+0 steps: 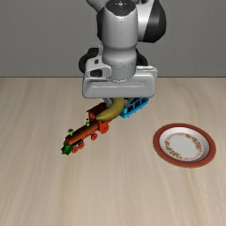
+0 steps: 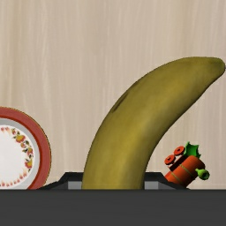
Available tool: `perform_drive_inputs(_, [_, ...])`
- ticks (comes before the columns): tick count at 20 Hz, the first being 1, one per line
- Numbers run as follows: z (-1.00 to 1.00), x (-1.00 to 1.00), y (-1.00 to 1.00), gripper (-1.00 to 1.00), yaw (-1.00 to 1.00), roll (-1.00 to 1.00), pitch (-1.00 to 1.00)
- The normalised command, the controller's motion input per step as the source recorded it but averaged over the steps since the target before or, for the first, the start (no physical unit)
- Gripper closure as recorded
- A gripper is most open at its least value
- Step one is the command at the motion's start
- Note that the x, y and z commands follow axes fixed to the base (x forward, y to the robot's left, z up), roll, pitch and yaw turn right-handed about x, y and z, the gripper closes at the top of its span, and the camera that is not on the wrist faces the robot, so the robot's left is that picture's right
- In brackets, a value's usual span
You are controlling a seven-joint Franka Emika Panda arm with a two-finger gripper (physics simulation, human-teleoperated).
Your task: Pick up the banana and put it on the plate
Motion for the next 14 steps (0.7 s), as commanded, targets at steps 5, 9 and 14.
perform_drive_inputs(5, [0.00,0.00,1.00,1.00,0.00,0.00,0.00])
perform_drive_inputs(9, [0.00,0.00,1.00,1.00,0.00,0.00,0.00])
perform_drive_inputs(14, [0.00,0.00,1.00,1.00,0.00,0.00,0.00])
